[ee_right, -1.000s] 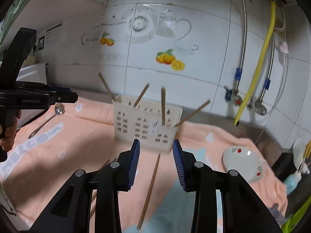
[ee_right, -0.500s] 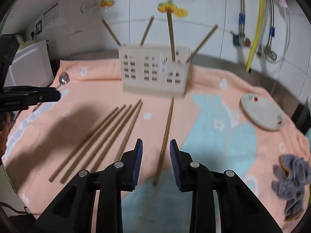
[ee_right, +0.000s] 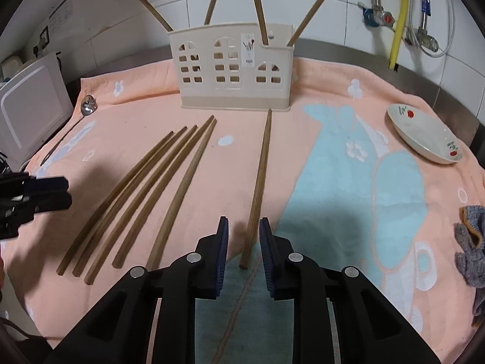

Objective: Organize utensils
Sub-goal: 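Close the right gripper on a chopstick while the left gripper grasps another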

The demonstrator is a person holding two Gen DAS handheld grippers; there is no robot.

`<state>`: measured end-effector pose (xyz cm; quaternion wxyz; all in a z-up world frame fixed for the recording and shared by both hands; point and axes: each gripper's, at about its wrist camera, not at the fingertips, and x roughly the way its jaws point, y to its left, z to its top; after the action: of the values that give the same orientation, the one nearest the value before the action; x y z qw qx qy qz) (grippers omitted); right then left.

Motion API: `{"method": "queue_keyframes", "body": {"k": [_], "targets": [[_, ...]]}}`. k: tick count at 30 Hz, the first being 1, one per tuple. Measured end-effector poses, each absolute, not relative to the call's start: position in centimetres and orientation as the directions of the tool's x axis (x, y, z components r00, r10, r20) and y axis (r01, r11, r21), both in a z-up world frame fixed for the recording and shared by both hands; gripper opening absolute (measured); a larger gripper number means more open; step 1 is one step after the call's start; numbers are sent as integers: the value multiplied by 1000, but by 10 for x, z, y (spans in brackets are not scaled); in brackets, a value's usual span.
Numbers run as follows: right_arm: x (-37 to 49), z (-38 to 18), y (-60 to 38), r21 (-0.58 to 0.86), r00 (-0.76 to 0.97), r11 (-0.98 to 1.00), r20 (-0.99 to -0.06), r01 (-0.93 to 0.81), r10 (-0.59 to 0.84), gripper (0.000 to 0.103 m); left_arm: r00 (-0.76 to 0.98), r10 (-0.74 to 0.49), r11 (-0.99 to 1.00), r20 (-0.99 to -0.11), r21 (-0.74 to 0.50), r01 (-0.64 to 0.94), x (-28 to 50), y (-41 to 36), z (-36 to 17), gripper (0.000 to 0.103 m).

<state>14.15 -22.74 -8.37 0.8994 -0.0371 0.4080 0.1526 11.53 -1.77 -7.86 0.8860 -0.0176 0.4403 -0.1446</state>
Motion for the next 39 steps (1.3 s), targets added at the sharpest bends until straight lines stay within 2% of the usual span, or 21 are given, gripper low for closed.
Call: {"method": "queue_keyframes", "body": {"k": [3, 9, 13, 27, 33, 39], "targets": [[144, -87, -226, 58, 611, 951, -754, -305, 242, 17, 554, -278, 955, -784, -163, 248, 113, -24, -85, 37], [146, -91, -226, 60, 600, 951, -763, -304, 240, 15, 538, -272, 953, -798, -148, 263, 110, -34, -92, 20], [146, -92, -226, 62, 599, 951, -764, -304, 241, 14, 526, -269, 954, -807, -149, 260, 110, -36, -96, 14], [147, -95, -224, 61, 596, 951, -767, -303, 239, 14, 504, -225, 964, -834, -116, 239, 114, -39, -107, 12], [149, -97, -224, 56, 597, 952, -767, -300, 233, 13, 516, -184, 966, -837, -57, 252, 115, -49, -108, 12], [150, -97, -224, 55, 597, 953, -768, -299, 232, 11, 523, -180, 970, -833, -61, 236, 116, -46, -107, 8]]}}
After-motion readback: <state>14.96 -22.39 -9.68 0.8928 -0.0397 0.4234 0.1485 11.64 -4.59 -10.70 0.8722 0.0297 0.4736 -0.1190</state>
